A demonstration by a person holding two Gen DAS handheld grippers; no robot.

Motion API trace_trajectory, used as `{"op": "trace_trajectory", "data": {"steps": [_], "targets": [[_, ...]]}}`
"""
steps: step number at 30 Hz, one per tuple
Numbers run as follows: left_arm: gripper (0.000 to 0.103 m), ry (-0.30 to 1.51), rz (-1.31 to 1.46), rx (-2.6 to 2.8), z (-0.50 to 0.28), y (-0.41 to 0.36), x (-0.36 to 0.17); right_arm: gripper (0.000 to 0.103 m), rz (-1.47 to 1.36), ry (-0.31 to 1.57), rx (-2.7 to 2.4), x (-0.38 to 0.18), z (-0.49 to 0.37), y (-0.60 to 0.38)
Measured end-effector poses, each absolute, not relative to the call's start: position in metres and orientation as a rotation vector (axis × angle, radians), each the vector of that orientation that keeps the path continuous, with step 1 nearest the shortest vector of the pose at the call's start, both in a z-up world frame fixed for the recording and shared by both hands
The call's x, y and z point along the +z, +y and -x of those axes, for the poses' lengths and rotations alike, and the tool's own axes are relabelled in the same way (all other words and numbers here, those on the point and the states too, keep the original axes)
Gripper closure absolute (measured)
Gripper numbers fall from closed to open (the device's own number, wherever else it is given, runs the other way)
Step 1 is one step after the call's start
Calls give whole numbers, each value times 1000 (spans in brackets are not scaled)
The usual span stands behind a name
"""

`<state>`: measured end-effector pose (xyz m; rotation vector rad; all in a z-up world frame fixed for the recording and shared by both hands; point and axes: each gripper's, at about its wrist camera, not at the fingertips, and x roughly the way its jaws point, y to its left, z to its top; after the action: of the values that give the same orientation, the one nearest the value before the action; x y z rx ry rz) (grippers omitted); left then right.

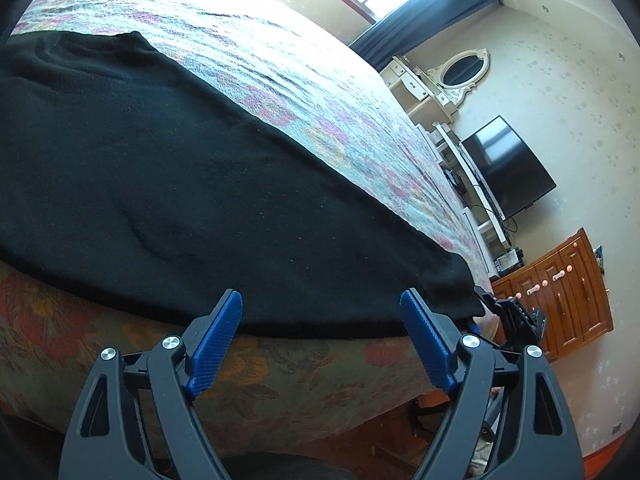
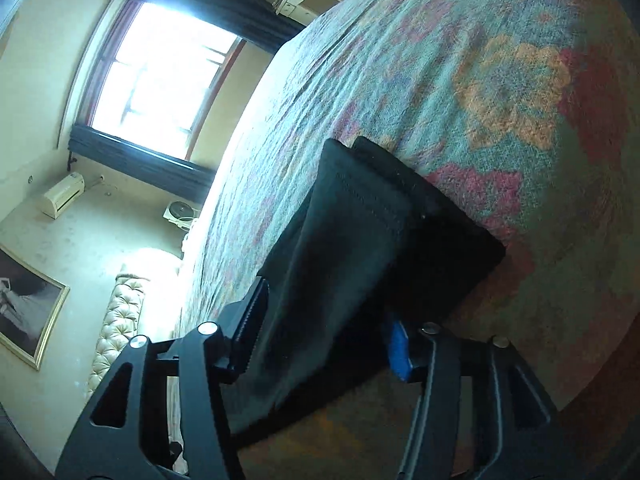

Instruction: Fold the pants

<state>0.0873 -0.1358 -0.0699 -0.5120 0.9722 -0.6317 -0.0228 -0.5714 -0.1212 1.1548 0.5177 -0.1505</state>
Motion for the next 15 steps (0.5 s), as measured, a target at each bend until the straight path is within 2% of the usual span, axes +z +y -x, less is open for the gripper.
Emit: {"op": "trace_trajectory", "data": {"steps": [2,3,4,5,6,15], "targets": [[23,991,541,-663,-85,-145,-70,42,-1194,504,-159,-124,22,-576],[23,1003,550,-671,-84,-150,-71,50,-1202,508,-164,-125,22,-579],[23,1014,556,-678,-83,-155,-72,76,-1194,519,-178,-125,25,-583],[23,1023,559,-687,-83,-158,-72,91,-1191,523,-174,-125,27,-585],[23,1025,557,-693,-81,-165,-72,97,-1198,520,-164,-124,30,-587],[23,1046,507,-697,-81,-174,-76,98,-1203,553,-149,-150,53,-600]]}}
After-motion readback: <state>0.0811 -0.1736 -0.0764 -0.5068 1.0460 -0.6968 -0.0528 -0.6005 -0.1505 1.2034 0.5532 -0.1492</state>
